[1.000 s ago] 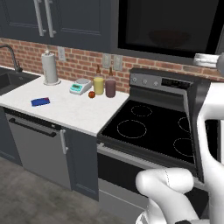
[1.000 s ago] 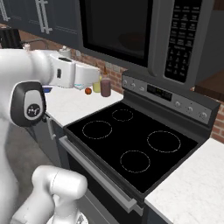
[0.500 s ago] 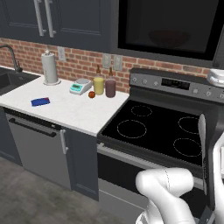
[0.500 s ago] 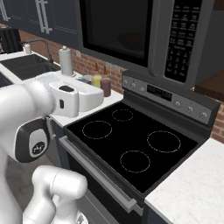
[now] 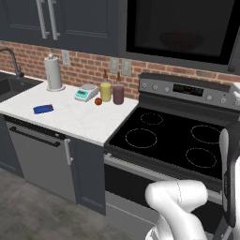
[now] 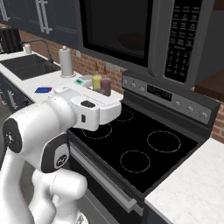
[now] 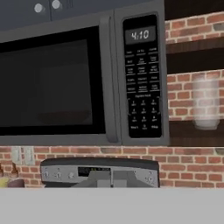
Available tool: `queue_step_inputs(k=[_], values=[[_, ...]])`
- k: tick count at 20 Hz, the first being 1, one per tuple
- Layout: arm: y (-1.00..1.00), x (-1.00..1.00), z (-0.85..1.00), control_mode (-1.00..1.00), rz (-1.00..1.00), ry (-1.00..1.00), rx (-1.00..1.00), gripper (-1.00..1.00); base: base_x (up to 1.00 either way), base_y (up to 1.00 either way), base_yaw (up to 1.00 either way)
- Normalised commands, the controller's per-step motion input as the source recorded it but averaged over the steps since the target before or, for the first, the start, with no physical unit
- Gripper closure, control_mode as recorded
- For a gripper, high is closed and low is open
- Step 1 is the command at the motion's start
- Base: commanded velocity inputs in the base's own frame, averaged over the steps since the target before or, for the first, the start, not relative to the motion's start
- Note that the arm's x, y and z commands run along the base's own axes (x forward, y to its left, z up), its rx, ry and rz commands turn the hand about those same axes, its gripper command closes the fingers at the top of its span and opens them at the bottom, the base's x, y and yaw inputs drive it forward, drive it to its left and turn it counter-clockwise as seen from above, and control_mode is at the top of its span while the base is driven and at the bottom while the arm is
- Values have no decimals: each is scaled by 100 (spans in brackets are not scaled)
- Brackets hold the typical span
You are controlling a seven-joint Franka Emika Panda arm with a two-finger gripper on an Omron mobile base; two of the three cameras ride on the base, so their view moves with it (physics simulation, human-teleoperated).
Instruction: Pick the bell pepper from the sink and place it in the bowl. Then pick the bowl and place it in the microwave. Then close the microwave door and press the start button.
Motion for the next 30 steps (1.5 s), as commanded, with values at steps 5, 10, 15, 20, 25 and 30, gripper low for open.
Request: queue_step_inputs(k=[5,10,15,20,25,30], values=[[-25,16,-13,-100,0,0,0,100,0,0,0],[-17,30,0,-100,0,0,0,100,0,0,0],[-10,32,0,-100,0,0,0,100,0,0,0],[-31,27,0,-100,0,0,1,100,0,0,0],[-49,8,0,-100,1,-3,4,100,0,0,0],[-23,14,0,-100,0,-3,1,100,0,0,0]])
